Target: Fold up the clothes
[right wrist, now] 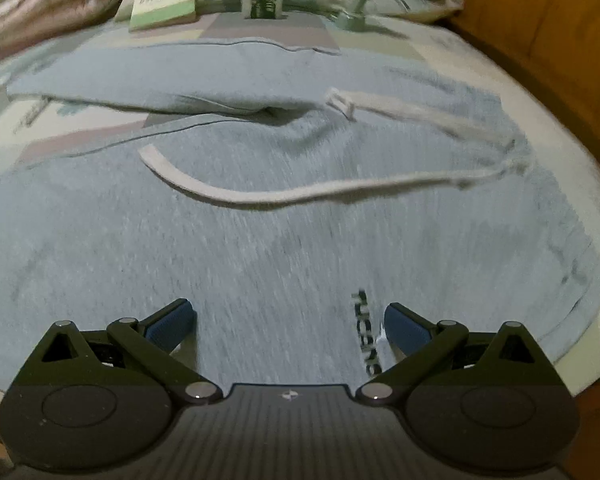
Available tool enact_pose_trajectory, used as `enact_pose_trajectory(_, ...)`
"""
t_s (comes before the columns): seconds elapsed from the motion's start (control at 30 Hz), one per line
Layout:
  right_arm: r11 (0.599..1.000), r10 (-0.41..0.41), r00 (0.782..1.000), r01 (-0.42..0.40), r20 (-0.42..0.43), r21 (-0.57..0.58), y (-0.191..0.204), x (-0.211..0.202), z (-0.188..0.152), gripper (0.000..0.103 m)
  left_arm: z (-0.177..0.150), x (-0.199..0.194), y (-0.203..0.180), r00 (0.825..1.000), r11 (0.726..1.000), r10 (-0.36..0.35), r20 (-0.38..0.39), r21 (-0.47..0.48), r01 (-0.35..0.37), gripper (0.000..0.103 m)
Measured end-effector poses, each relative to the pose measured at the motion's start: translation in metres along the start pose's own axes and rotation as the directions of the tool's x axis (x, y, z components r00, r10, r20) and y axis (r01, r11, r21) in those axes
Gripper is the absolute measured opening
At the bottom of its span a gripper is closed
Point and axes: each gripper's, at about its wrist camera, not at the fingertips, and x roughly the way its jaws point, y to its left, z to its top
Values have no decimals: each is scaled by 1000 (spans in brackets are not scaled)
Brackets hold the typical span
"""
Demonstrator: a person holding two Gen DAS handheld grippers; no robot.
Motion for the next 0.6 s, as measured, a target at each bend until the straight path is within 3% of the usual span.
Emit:
enact_pose_trajectory(0.13,999,30,1000,-30,2,-13,-4,-3,1,103,11,-3,-5,999,999,34,4,-3,-34,102)
enact_pose_trajectory(0.37,980,180,983,-176,38,-95,13,3,47,103,40,-3,-28,997,998,48,67,42,-51,102)
enact_pose_trajectory(0.5,955,272,961,-264,42,-138,23,9,72,103,47,-2,-27,995,997,67,67,43,-70,102)
enact_pose_trajectory(0.6,921,372,928,-370,-13,-118,31,32,88,103,50,-4,-18,993,996,91,72,7,-91,102)
